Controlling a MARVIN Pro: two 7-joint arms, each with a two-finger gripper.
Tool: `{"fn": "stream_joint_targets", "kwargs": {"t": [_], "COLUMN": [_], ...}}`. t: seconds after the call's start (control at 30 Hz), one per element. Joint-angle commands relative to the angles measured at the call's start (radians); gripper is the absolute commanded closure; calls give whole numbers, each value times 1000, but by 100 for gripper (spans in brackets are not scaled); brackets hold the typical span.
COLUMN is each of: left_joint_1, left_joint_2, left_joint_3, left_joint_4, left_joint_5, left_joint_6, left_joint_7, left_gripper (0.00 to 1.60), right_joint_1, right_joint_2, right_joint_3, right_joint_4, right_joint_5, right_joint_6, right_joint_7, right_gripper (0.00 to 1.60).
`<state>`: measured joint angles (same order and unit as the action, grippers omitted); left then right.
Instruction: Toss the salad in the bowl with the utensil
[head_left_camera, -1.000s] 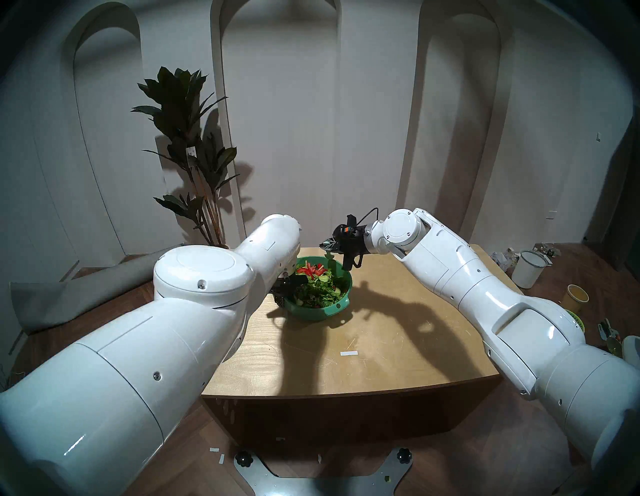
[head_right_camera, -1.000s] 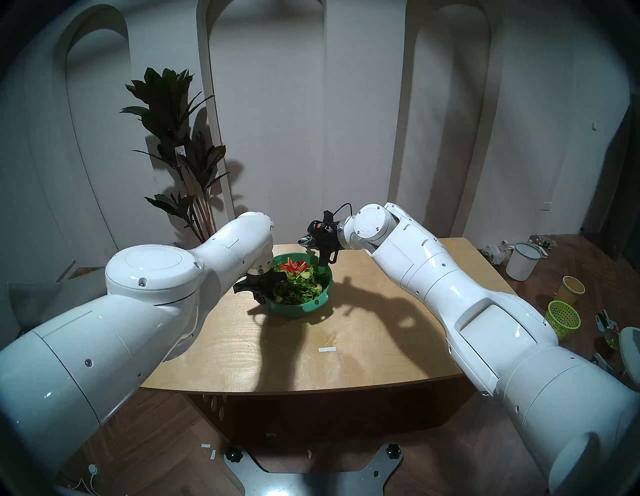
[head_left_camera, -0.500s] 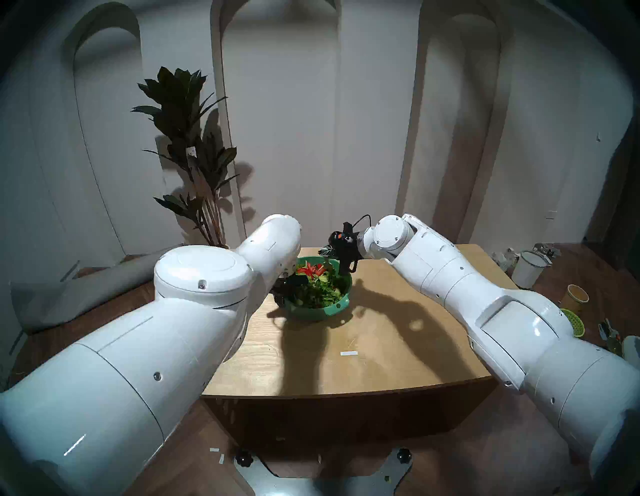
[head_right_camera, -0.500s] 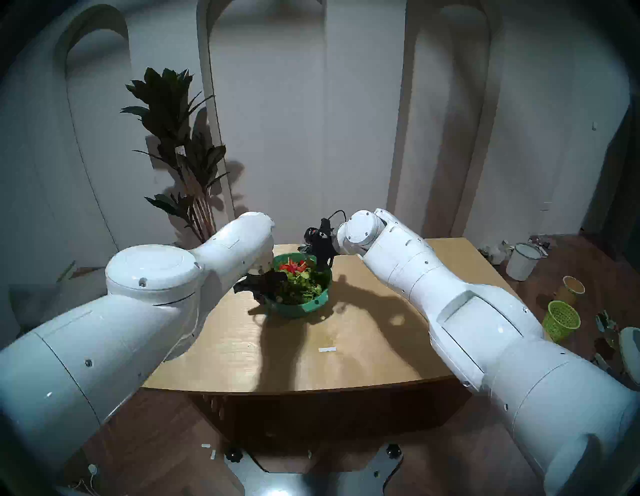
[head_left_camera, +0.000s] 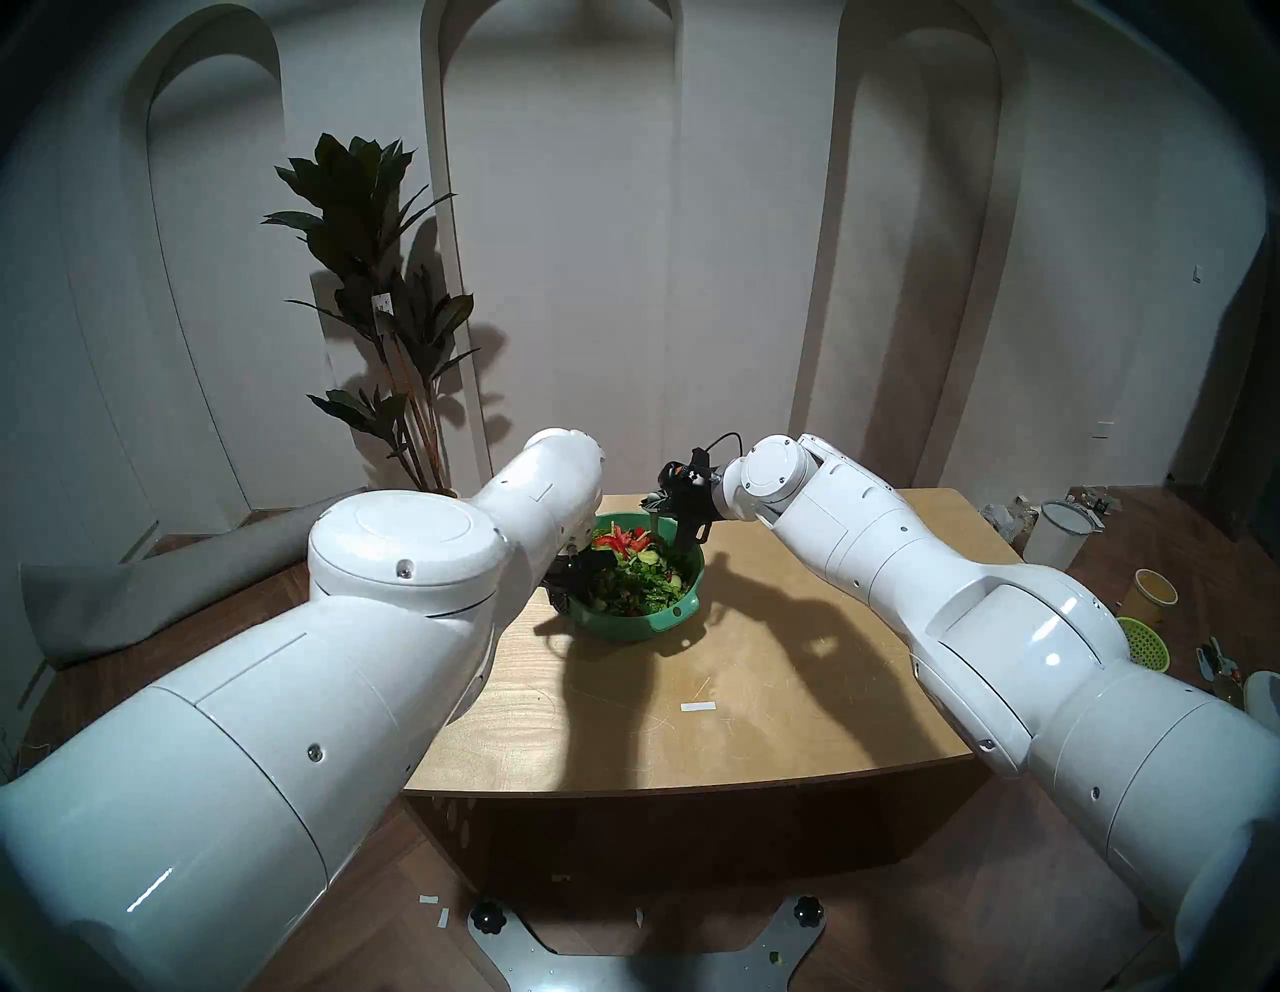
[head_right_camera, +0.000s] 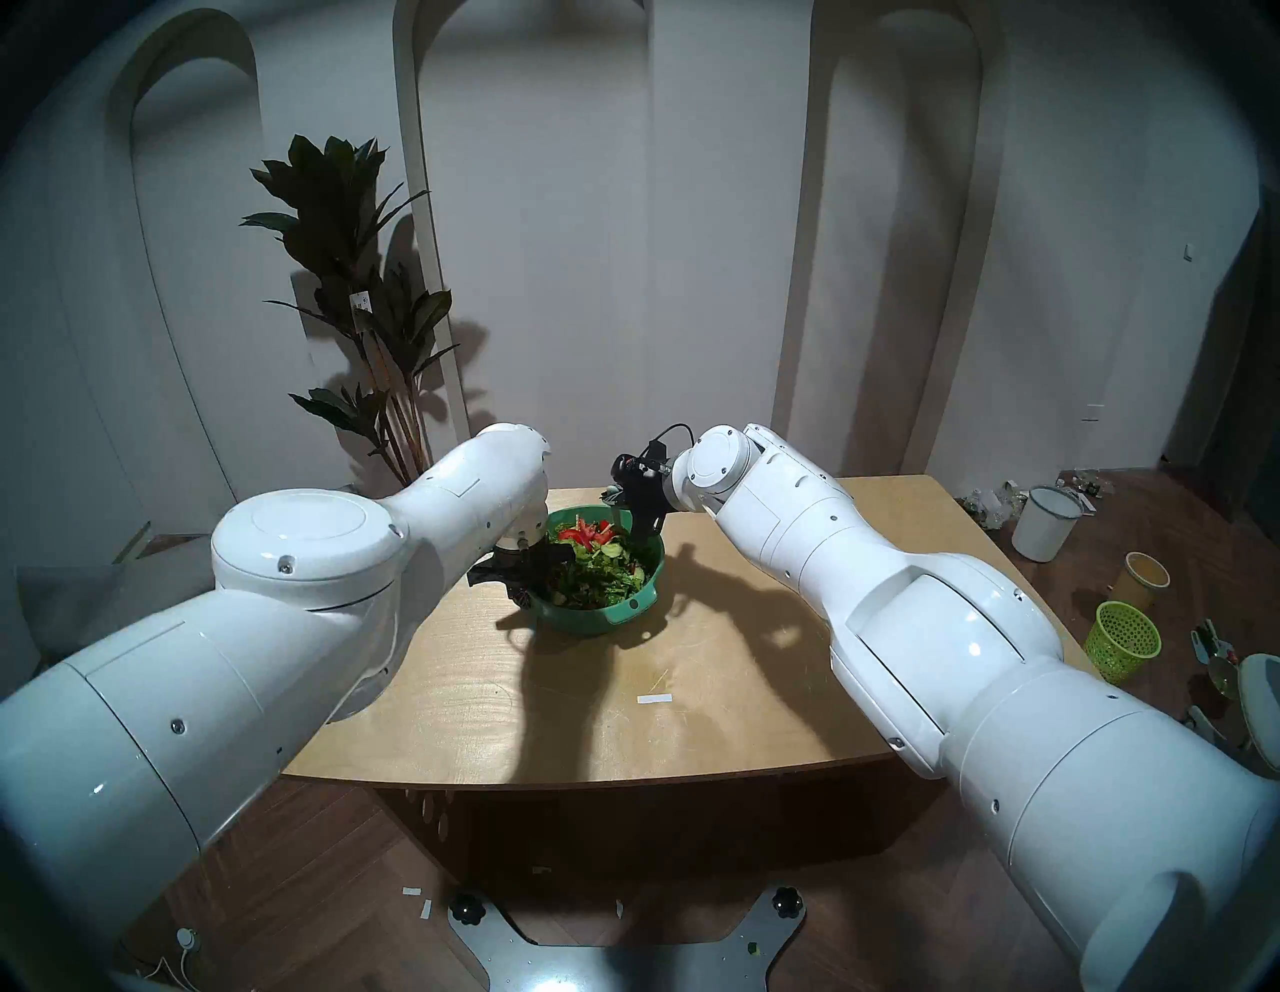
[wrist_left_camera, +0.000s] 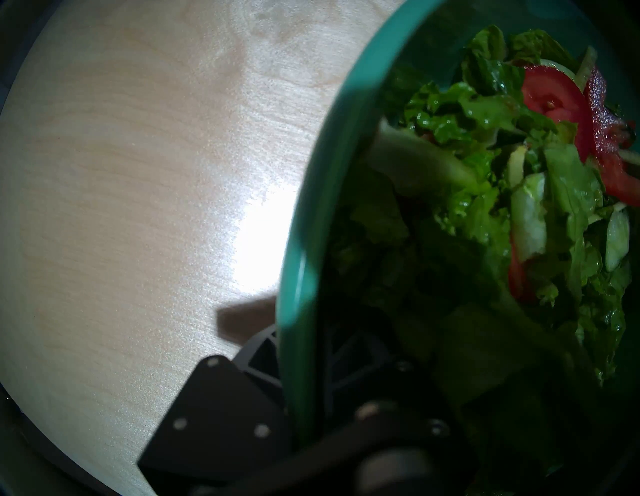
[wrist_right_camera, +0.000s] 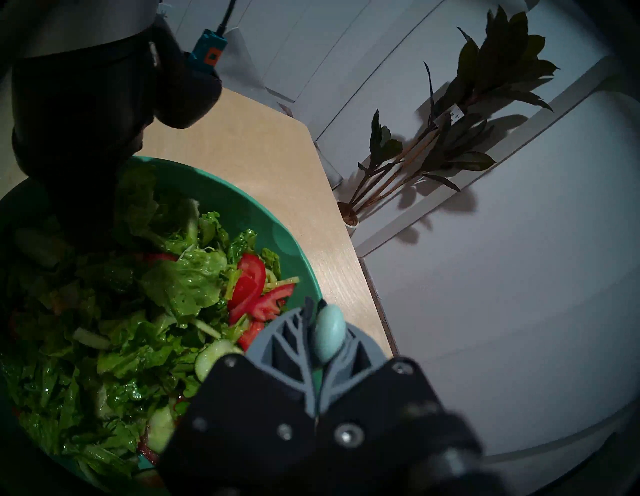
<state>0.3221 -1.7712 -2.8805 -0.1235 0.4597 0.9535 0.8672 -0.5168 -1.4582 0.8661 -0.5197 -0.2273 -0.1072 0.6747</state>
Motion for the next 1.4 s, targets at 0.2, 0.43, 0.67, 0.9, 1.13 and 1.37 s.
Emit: {"fn": "stream_joint_targets", "kwargs": {"t": [0.2,0.43,0.67,0.9,1.13,1.37], "left_joint_1": [35,36,37,38,39,39], "left_joint_2": [-10,-11,-12,-12,-12,-13], "left_joint_3": [1,1,1,1,1,1], "left_joint_4": [12,12,12,12,12,12], "left_joint_5": [0,0,1,2,2,3], "left_joint_6": [6,6,6,6,6,6], "left_joint_7": [8,9,11,12,13,15], "left_gripper": [160,160,160,160,160,160], "right_joint_1": [36,5,-21,-34,-27,-14], "right_joint_2": [-12,-37,-77,-93,-100,-89], "right_joint_3": [98,137,148,135,97,71], "right_joint_4": [118,184,224,242,232,227], "right_joint_5": [78,123,151,158,152,151], "right_joint_6": [33,44,42,36,33,38], "right_joint_7": [-64,-80,-75,-42,60,203], "right_gripper": [160,160,160,160,160,160]}}
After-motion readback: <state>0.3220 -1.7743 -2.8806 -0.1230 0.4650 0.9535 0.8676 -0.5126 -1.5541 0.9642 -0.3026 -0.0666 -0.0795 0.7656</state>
